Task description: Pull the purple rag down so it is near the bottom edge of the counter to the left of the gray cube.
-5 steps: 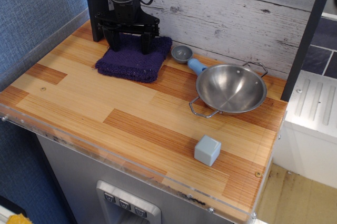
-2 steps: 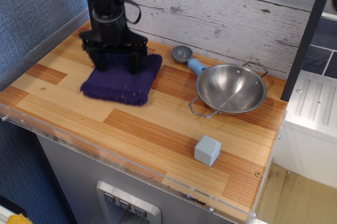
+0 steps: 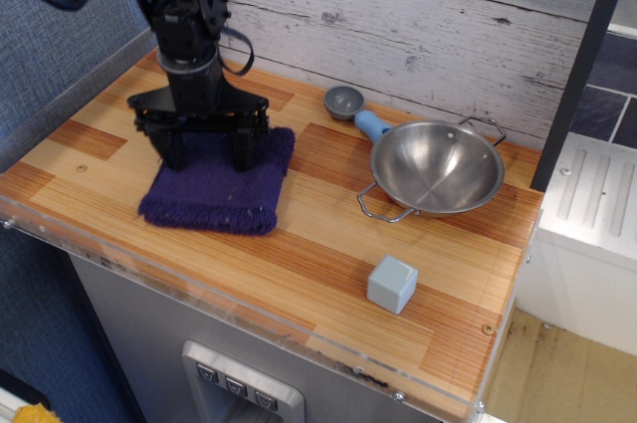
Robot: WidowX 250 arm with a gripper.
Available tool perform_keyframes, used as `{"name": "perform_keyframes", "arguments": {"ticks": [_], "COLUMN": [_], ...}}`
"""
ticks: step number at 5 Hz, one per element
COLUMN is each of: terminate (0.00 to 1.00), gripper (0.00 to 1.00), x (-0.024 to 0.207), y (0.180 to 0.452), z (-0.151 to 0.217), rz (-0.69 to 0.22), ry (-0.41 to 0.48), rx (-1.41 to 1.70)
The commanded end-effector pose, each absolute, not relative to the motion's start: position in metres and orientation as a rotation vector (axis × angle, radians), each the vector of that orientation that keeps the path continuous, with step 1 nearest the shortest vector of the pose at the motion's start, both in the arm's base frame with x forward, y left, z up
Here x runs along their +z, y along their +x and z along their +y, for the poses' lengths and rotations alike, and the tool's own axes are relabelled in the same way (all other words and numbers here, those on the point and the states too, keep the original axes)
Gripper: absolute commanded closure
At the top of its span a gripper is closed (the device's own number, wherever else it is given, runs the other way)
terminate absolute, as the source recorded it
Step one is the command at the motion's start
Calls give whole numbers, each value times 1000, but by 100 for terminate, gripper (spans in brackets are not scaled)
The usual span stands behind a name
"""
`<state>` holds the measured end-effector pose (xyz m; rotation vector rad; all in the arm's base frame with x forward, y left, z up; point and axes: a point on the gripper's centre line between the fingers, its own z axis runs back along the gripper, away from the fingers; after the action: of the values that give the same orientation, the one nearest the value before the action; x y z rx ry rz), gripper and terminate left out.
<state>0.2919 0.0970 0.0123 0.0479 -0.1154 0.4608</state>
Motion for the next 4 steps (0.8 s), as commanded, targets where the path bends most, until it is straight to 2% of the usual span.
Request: {"name": "perform_keyframes", "arguments": {"ticks": [1, 4], "terminate": [0, 0], "gripper": [0, 0], "x": [20, 47], "y": [278, 292], "z": [76, 81], "rz": [-115, -218], "ry": [38, -10], "rx": [446, 481]}}
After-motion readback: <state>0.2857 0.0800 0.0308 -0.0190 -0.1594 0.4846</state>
